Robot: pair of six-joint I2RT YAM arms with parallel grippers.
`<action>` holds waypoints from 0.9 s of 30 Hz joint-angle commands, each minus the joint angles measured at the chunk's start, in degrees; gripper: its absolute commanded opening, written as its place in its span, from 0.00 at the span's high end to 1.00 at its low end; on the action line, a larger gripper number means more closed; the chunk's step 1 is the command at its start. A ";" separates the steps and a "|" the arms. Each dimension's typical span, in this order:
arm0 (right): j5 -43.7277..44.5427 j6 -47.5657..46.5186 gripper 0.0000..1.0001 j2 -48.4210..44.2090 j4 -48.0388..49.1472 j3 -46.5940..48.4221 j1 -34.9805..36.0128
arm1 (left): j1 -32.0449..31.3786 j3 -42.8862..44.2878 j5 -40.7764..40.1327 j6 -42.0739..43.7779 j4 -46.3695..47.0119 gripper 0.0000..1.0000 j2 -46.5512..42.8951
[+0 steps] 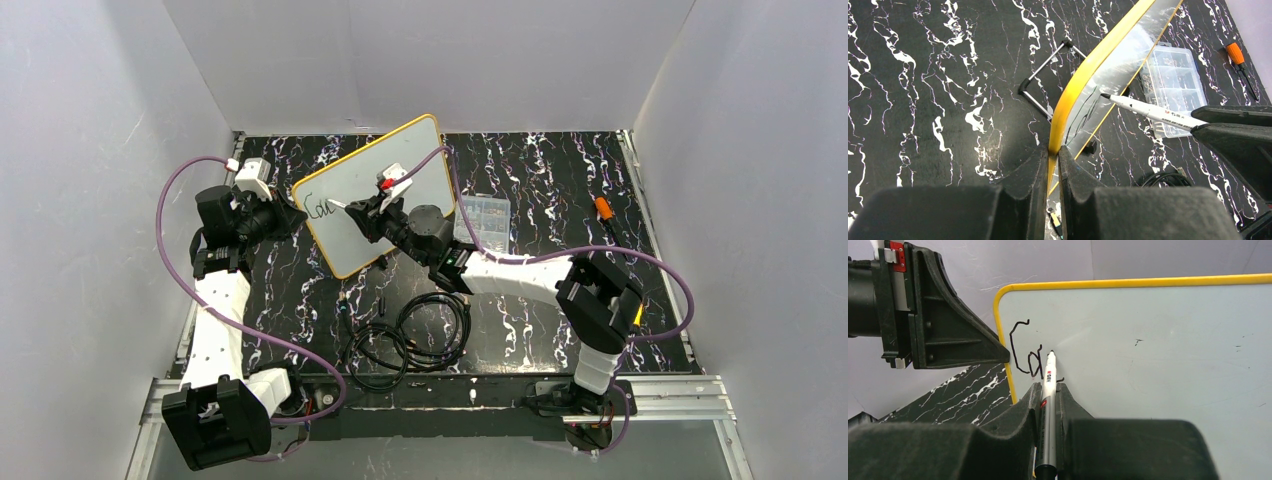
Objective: Write a sentence on the whiteboard
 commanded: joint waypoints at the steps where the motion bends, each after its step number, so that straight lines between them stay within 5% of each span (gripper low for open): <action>1: 2.86 -0.27 0.99 0.10 2.28 2.62 -0.35 | 0.05 -0.14 0.23 0.38 -0.75 1.00 -1.41; 27: 3.63 1.97 0.99 -0.87 0.42 -3.74 -0.61 | 0.01 -0.20 0.14 0.43 -0.76 1.00 -1.58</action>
